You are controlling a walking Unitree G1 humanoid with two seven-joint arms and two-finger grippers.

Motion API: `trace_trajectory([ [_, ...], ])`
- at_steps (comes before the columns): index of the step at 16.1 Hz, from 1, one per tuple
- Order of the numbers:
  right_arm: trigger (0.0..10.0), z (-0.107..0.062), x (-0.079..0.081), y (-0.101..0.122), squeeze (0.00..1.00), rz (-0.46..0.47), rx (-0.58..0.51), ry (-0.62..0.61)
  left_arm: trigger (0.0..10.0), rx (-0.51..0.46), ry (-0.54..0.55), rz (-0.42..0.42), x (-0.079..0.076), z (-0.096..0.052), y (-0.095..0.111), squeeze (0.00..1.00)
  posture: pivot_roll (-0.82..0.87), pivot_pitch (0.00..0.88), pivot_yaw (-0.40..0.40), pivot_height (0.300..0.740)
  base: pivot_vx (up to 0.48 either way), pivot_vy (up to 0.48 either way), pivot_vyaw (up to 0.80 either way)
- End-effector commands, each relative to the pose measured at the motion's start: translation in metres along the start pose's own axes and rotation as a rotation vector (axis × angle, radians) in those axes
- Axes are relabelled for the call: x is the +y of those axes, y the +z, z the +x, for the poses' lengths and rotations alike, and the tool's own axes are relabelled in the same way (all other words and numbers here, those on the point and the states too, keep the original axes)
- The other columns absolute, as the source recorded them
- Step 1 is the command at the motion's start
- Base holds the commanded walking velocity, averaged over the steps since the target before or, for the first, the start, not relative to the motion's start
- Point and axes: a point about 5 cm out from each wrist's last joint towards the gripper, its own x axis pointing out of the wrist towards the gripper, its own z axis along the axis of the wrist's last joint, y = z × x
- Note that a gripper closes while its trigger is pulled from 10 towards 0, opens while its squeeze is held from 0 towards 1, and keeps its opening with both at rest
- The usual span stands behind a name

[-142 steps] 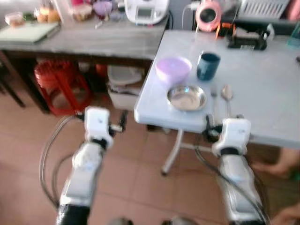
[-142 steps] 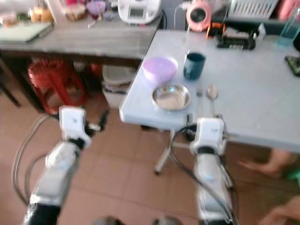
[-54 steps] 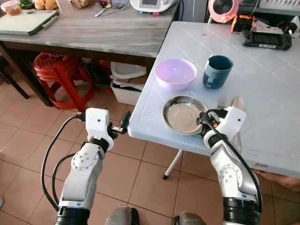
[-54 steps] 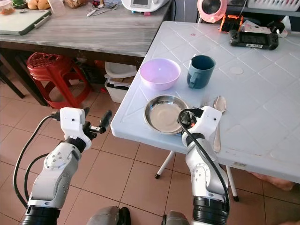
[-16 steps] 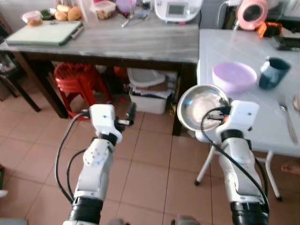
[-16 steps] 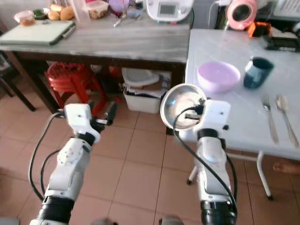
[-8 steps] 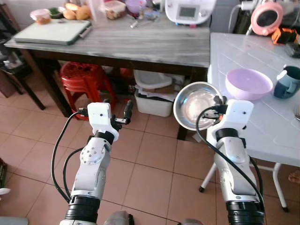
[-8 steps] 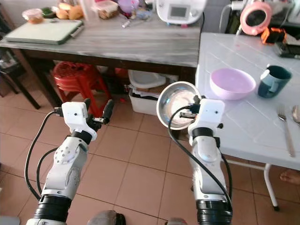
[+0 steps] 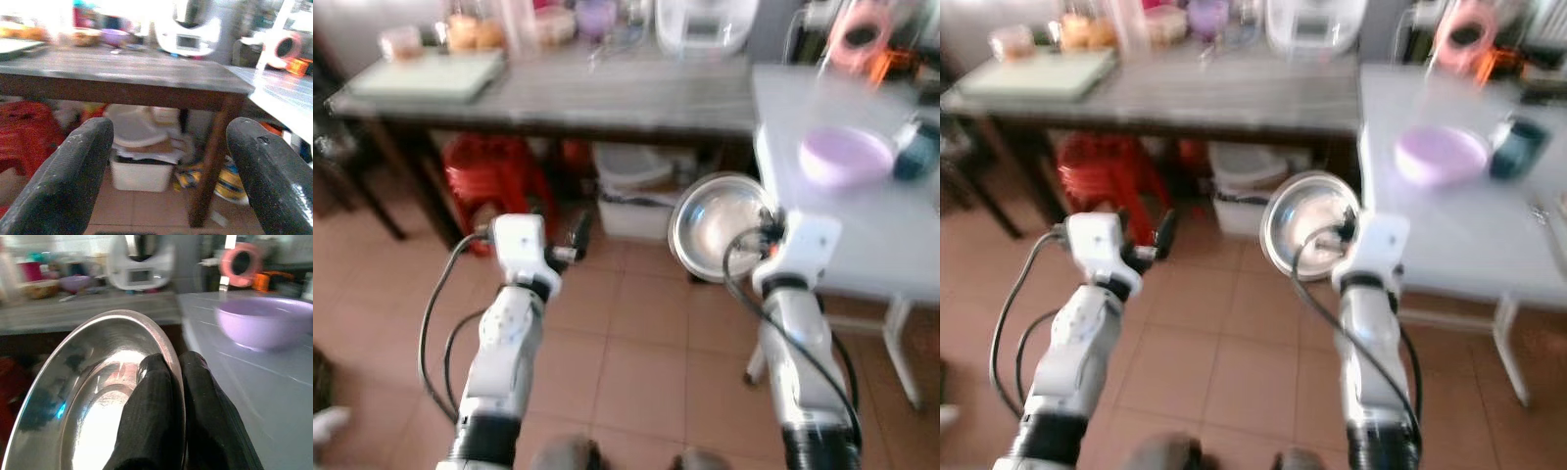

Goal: Setting the table

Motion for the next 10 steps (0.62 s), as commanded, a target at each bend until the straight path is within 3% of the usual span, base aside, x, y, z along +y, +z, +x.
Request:
trace_trajectory([
  [1,10.0,0.0017,0.0067,0.0072,0.00,0.014,-0.028,0.016,10.0,-0.016,0.008,0.019,0.0065,0.0008,0.0062,0.00,-0.03,0.000,0.044,0.740,0.000,0.446,0.00],
  [4,10.0,0.0014,0.0066,0.0076,0.00,0.004,-0.031,0.017,10.0,-0.004,0.024,0.020,0.0072,-0.0004,0.0048,0.00,-0.03,0.000,0.044,0.740,0.000,0.394,0.00],
  [10,10.0,0.0009,0.0068,0.0070,0.00,-0.002,-0.031,0.015,10.0,0.019,0.040,0.039,0.0147,-0.0056,0.0033,0.00,-0.03,0.000,0.043,0.740,0.000,0.000,0.00],
])
